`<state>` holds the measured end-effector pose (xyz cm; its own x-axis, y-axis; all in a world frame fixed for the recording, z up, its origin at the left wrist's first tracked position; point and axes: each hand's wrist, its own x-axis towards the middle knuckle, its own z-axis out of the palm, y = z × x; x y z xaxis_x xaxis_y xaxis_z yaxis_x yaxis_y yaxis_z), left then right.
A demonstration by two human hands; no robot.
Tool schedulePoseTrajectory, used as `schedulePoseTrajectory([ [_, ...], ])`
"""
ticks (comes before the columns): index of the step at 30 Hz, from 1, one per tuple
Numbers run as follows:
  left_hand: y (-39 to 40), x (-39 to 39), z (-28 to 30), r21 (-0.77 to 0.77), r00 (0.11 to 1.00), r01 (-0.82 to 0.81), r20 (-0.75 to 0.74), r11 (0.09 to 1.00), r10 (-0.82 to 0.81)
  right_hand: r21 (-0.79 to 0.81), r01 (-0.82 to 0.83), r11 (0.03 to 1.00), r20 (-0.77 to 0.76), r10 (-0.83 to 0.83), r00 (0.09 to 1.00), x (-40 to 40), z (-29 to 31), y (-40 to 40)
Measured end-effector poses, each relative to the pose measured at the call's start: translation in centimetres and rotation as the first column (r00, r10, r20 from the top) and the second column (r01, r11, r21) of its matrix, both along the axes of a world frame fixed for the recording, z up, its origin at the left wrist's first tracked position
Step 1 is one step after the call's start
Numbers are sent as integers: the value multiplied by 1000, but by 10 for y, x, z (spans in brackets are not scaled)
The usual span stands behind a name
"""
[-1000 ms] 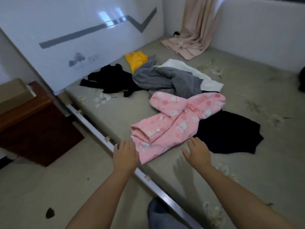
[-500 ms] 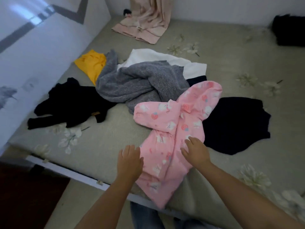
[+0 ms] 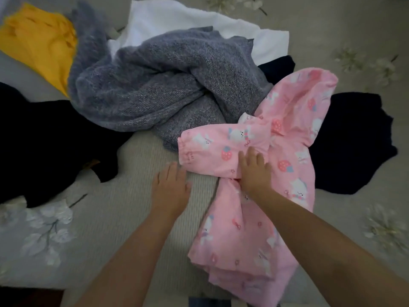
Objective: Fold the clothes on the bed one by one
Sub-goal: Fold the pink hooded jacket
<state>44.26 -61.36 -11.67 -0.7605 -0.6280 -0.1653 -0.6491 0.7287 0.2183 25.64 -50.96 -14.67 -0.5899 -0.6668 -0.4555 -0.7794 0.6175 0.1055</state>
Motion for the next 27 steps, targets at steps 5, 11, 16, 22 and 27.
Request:
schedulePoseTrajectory([
  [5,4,-21,-22,114,997,-11,-74,993,19,-243,105,964,128,-75,989,-27,18,16],
  [11,50,-90,-2,280,938,142,-344,950,-39,-546,151,824,98,-116,988,-45,76,97],
  [16,126,-153,26,319,920,252,-371,913,-125,-681,105,725,5,-139,990,-69,104,182],
  [22,236,-230,54,351,888,329,-432,877,-160,-721,218,657,24,-291,956,-113,126,308],
  [27,382,-298,62,323,785,566,-492,758,-376,-654,574,493,164,-648,744,-168,125,467],
])
